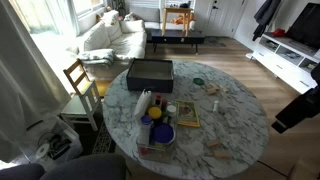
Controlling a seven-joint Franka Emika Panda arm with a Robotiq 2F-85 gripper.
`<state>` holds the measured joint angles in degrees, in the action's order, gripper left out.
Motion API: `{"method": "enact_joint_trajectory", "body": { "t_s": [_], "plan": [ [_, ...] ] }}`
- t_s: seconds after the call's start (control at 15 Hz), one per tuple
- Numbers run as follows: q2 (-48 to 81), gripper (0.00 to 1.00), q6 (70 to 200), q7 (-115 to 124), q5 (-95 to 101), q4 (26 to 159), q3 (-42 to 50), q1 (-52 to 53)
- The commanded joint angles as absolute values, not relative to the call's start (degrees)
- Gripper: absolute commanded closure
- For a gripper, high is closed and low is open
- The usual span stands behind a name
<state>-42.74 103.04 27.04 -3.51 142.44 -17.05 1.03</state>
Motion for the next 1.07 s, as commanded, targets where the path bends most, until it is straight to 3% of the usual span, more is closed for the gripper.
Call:
{"method": "enact_joint_trajectory", "body": {
  "t_s": [0.0,0.67,1.0],
  "plan": [
    [-42.6,0.00,102.9,27.3,-3.2,142.3,-16.6,1.6],
    [-38.7,0.00,103.3,29.7,-4.7,143.5,-17.2,0.8],
    [-31.0,0.00,115.1,38.9,-11.2,150.6,-16.6,-0.1]
  ]
}}
